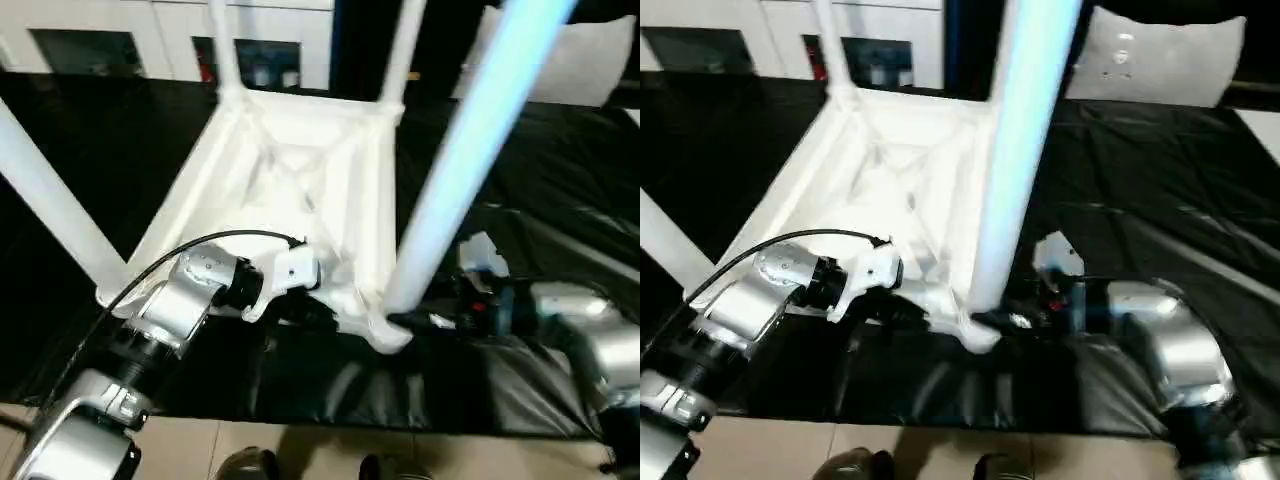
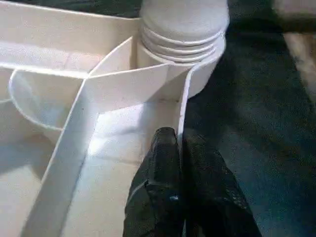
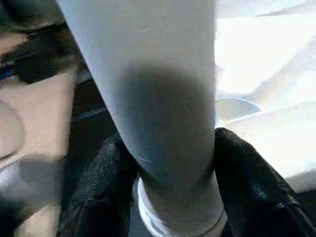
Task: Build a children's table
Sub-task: Rotate leg to tighten
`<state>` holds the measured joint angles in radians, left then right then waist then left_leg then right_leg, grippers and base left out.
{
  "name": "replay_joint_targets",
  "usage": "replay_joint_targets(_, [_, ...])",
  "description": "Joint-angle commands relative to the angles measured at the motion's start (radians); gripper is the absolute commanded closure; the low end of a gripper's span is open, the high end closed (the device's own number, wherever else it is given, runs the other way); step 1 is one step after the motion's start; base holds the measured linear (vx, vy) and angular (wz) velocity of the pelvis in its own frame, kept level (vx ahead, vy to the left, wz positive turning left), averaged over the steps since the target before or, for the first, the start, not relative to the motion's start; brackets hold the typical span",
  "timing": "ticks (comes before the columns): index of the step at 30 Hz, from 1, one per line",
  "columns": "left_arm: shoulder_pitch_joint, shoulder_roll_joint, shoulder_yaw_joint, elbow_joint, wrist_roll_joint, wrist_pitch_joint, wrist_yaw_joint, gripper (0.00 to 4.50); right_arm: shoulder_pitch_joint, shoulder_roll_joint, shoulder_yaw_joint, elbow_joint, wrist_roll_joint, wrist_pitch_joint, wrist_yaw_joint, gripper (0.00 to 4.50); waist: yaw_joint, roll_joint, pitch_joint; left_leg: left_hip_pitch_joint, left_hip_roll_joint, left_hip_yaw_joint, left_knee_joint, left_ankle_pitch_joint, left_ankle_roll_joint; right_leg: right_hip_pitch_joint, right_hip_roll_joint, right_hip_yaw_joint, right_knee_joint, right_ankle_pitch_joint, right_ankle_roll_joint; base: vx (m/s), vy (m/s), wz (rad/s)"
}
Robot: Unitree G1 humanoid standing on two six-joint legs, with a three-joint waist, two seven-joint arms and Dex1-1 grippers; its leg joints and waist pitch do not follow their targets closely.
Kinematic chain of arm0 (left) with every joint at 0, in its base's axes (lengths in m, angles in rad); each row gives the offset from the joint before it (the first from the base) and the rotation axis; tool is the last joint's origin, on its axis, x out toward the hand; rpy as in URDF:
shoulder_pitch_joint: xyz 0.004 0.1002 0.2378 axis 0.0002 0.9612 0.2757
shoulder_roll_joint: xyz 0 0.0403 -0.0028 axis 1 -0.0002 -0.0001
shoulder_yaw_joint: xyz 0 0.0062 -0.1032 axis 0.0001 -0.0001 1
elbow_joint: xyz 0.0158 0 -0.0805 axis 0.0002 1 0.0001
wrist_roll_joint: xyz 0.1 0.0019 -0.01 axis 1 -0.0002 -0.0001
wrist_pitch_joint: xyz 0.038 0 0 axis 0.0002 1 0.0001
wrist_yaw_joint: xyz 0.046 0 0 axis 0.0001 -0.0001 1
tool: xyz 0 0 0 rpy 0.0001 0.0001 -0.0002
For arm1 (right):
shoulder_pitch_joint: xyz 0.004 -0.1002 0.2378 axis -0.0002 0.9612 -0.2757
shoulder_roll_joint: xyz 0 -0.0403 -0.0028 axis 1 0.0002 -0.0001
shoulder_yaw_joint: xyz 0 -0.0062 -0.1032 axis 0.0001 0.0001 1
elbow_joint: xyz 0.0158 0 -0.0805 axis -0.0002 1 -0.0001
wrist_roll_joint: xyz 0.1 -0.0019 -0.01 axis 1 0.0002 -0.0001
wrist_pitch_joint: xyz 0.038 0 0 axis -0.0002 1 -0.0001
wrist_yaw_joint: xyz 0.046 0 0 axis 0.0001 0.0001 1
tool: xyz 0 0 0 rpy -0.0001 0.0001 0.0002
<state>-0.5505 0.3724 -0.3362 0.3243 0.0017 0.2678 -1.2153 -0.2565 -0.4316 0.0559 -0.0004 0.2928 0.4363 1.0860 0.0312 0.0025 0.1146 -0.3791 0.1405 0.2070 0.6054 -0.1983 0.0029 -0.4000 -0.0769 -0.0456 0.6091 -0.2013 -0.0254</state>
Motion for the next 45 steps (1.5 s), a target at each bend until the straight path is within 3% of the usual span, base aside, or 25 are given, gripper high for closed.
replay_joint_targets(1, [-0.007,-0.118,0.009,-0.084,-0.015,0.084,0.18,4.5,0.016,0.115,0.099,-0.031,-0.036,0.068,-0.155,2.5,-0.012,-0.013,-0.041,0.016,0.097,-0.066,-0.099,-0.317,-0.021,0.024,-0.096,0.052,-0.1,-0.531,-0.172,-0.05,0.011,-0.13])
replay_joint_targets(2, [-0.003,-0.134,0.01,-0.093,-0.012,0.097,0.201,4.5,0.014,0.143,0.091,-0.03,-0.052,0.073,-0.206,2.51,-0.025,-0.015,-0.04,0.013,0.093,-0.075,-0.1,-0.359,-0.037,0.025,-0.099,0.046,-0.108,-0.615,-0.133,-0.052,0.027,-0.19])
replay_joint_targets(3, [-0.001,-0.142,0.01,-0.097,-0.01,0.104,0.212,4.5,0.013,0.16,0.087,-0.029,-0.061,0.077,-0.235,2.52,-0.029,-0.009,-0.038,0.018,0.093,-0.078,-0.099,-0.381,-0.045,0.02,-0.1,0.046,-0.111,-0.632,-0.122,-0.052,0.027,-0.19])
replay_joint_targets(4, [0.001,-0.154,0.01,-0.106,-0.007,0.118,0.228,4.5,0.013,0.18,0.08,-0.035,-0.064,0.092,-0.273,2.52,-0.044,-0.011,-0.039,0.018,0.091,-0.081,-0.102,-0.405,-0.043,0.021,-0.097,0.044,-0.116,-0.628,-0.111,0.0,0.0,0.0])
replay_joint_targets(6, [0.005,-0.205,0.012,-0.125,0.003,0.157,0.292,4.5,0.013,0.248,0.068,-0.053,-0.091,0.124,-0.4,2.54,-0.052,-0.003,-0.037,0.018,0.094,-0.081,-0.108,-0.407,-0.039,0.017,-0.094,0.047,-0.12,-0.57,-0.119,0.0,0.0,0.0])
replay_joint_targets(8, [0.001,-0.27,0.015,-0.124,0.032,0.186,0.388,4.5,0.01,0.348,0.05,-0.071,-0.131,0.15,-0.57,2.54,-0.063,-0.005,-0.034,0.022,0.092,-0.077,-0.111,-0.423,-0.046,0.009,-0.089,0.047,-0.124,-0.537,-0.125,0.0,0.0,0.0])
replay_joint_targets(9, [0.001,-0.27,0.015,-0.124,0.032,0.186,0.388,4.5,0.01,0.348,0.05,-0.071,-0.131,0.15,-0.57,2.54,-0.063,-0.004,-0.038,0.026,0.091,-0.078,-0.109,-0.416,-0.045,0.01,-0.092,0.047,-0.125,-0.526,-0.124,0.0,0.0,0.0])
replay_joint_targets(11, [-0.002,-0.322,0.021,-0.107,0.06,0.19,0.468,4.5,0.002,0.445,0.029,-0.068,-0.154,0.165,-0.695,2.54,-0.065,0.003,-0.033,0.022,0.091,-0.076,-0.114,-0.408,-0.04,0.008,-0.089,0.05,-0.125,-0.486,-0.127,0.0,0.0,0.0])
replay_joint_targets(12, [-0.004,-0.34,0.018,-0.097,0.082,0.186,0.503,4.5,0.0,0.481,0.03,-0.067,-0.161,0.154,-0.726,2.54,-0.068,0.002,-0.033,0.024,0.092,-0.074,-0.114,-0.414,-0.041,0.005,-0.088,0.052,-0.126,-0.479,-0.128,0.0,0.0,0.0])
replay_joint_targets(13, [-0.006,-0.34,0.014,-0.094,0.089,0.182,0.508,4.5,0.0,0.483,0.035,-0.066,-0.163,0.143,-0.726,1.99,-0.067,0.002,-0.033,0.029,0.091,-0.074,-0.114,-0.424,-0.046,0.003,-0.088,0.053,-0.126,-0.472,-0.128,0.0,0.0,0.0])
replay_joint_targets(15, [-0.008,-0.333,0.007,-0.09,0.095,0.18,0.514,4.5,0.003,0.48,0.031,-0.059,-0.156,0.12,-0.729,1.99,-0.065,0.002,-0.034,0.027,0.092,-0.072,-0.115,-0.405,-0.036,0.006,-0.088,0.059,-0.123,-0.427,-0.129,0.0,0.0,0.0])
replay_joint_targets(17, [-0.008,-0.325,0.004,-0.092,0.096,0.178,0.513,4.5,0.004,0.475,0.027,-0.06,-0.15,0.123,-0.727,1.59,-0.064,0.002,-0.035,0.021,0.093,-0.068,-0.116,-0.365,-0.021,0.013,-0.087,0.061,-0.116,-0.346,-0.147,0.0,0.0,0.0])
replay_joint_targets(20, [0.004,-0.269,0.0,-0.107,0.1,0.151,0.453,4.5,0.03,0.399,0.018,-0.083,-0.15,0.086,-0.647,1.5,-0.058,-0.002,-0.038,0.019,0.094,-0.063,-0.113,-0.324,0.003,0.02,-0.089,0.062,-0.112,-0.298,-0.164,0.0,0.0,0.0])
replay_joint_targets(22, [0.007,-0.262,0.002,-0.109,0.101,0.15,0.444,4.5,0.036,0.384,0.018,-0.089,-0.147,0.081,-0.624,1.19,-0.054,-0.003,-0.037,0.021,0.094,-0.059,-0.112,-0.315,0.012,0.017,-0.09,0.064,-0.115,-0.317,-0.163,0.0,0.0,0.0])
replay_joint_targets(23, [0.017,-0.227,0.008,-0.11,0.095,0.124,0.399,4.5,0.05,0.313,0.002,-0.09,-0.136,0.051,-0.541,1.07,-0.051,-0.009,-0.041,0.019,0.092,-0.058,-0.109,-0.301,0.022,0.021,-0.091,0.063,-0.117,-0.326,-0.162,0.0,0.0,0.0])
replay_joint_targets(25, [0.024,-0.194,0.007,-0.106,0.087,0.091,0.36,4.5,0.058,0.251,-0.01,-0.087,-0.121,0.027,-0.463,1.0,-0.046,-0.005,-0.04,0.019,0.095,-0.057,-0.108,-0.276,0.044,0.021,-0.093,0.064,-0.115,-0.317,-0.168,0.0,0.0,0.0])
replay_joint_targets(26, [0.03,-0.172,0.003,-0.105,0.078,0.077,0.325,4.5,0.056,0.214,-0.022,-0.08,-0.11,0.015,-0.417,1.0,-0.047,-0.009,-0.043,0.017,0.094,-0.055,-0.106,-0.27,0.053,0.024,-0.091,0.063,-0.115,-0.318,-0.174,0.0,0.0,0.0])
replay_joint_targets(27, [0.033,-0.162,0.002,-0.104,0.074,0.076,0.314,4.5,0.055,0.197,-0.027,-0.076,-0.102,0.01,-0.397,0.69,-0.046,-0.008,-0.045,0.016,0.094,-0.055,-0.104,-0.259,0.057,0.025,-0.092,0.063,-0.112,-0.308,-0.182,0.0,0.0,0.0])
replay_joint_targets(29, [0.042,-0.11,-0.005,-0.096,0.051,0.008,0.221,4.5,0.046,0.106,-0.038,-0.059,-0.073,-0.043,-0.256,0.69,-0.043,-0.009,-0.052,0.013,0.092,-0.051,-0.096,-0.189,0.094,0.03,-0.092,0.06,-0.103,-0.21,-0.213,0.0,0.0,0.0])
replay_joint_targets(33, [0.045,-0.067,-0.015,-0.088,0.026,-0.039,0.134,4.5,0.028,0.037,-0.048,-0.034,-0.041,-0.079,-0.138,0.69,-0.04,-0.008,-0.061,0.009,0.094,-0.047,-0.086,-0.076,0.155,0.038,-0.089,0.055,-0.083,-0.055,-0.261,0.0,0.0,0.0])
replay_joint_targets(34, [0.038,-0.044,-0.022,-0.069,0.021,-0.08,0.087,4.5,0.011,0.003,-0.048,-0.007,-0.043,-0.126,-0.076,0.69,-0.036,-0.007,-0.064,0.01,0.093,-0.046,-0.082,-0.049,0.176,0.038,-0.087,0.051,-0.076,-0.013,-0.277,0.0,0.0,0.0])
replay_joint_targets(36, [0.028,-0.021,-0.03,-0.045,0.014,-0.117,0.035,4.5,-0.001,-0.033,-0.036,0.016,-0.028,-0.145,0.0,0.69,-0.031,-0.006,-0.063,0.013,0.094,-0.044,-0.08,-0.036,0.194,0.036,-0.085,0.05,-0.074,0.003,-0.289,0.0,0.0,0.0])
replay_joint_targets(40, [0.01,0.018,-0.053,-0.021,-0.005,-0.16,-0.069,4.5,-0.026,-0.088,-0.014,0.051,0.021,-0.136,0.146,0.84,-0.022,-0.007,-0.06,0.018,0.099,-0.044,-0.082,-0.066,0.188,0.035,-0.086,0.048,-0.076,-0.058,-0.299,0.0,0.0,0.0])
replay_joint_targets(43, [0.0,0.036,-0.065,-0.009,-0.012,-0.186,-0.117,4.5,-0.049,-0.109,0.0,0.091,0.032,-0.144,0.212,1.13,-0.016,-0.005,-0.059,0.02,0.102,-0.043,-0.085,-0.095,0.164,0.033,-0.084,0.048,-0.078,-0.101,-0.295,0.0,0.0,0.0])
replay_joint_targets(45, [-0.017,0.045,-0.078,0.018,-0.003,-0.223,-0.139,4.5,-0.078,-0.127,0.02,0.132,0.033,-0.144,0.266,1.18,-0.007,-0.011,-0.06,0.023,0.103,-0.04,-0.085,-0.106,0.143,0.032,-0.086,0.049,-0.079,-0.125,-0.289,0.0,0.0,0.0])
